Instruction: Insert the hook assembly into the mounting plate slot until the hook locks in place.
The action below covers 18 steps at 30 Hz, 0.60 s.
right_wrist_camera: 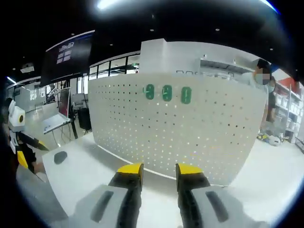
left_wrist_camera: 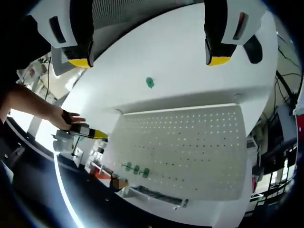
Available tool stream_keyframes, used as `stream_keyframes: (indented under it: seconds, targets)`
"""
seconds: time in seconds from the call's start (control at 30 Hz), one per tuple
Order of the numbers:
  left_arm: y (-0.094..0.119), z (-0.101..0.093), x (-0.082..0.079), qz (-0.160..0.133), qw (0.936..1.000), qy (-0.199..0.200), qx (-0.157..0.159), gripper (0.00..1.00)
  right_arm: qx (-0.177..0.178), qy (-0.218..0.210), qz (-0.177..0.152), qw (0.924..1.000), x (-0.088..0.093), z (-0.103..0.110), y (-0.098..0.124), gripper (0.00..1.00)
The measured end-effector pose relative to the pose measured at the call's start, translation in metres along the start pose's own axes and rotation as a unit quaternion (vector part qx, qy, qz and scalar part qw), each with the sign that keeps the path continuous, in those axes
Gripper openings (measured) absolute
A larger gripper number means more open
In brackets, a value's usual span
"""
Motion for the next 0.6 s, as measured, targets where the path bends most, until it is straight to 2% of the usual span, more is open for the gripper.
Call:
stream_keyframes:
  seconds: [0.5, 0.6]
  targets:
    - [0.011, -0.005, 0.011, 0.009, 1.0000, -0.001, 0.003, 1.00, -0.047, -0.026, 0.050, 0.9973, 0.037, 0.032, 0.032, 0.31]
    - [0.013, -0.005, 0.015, 0.011, 0.9999, 0.004, 0.001, 1.00, -0.072, -0.011, 0.080, 0.9942, 0.045, 0.043, 0.037, 0.32]
Point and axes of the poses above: the point that each gripper's makers call its tool centre point, and the gripper's own axes: y roughly backward along the fingers, z roughly to its left, x roughly out of its underside, the point moved 10 cm from there along y, roughly backward along the fingers, and after that the axes turned 3 degrees about -x, right-handed, at the moved point
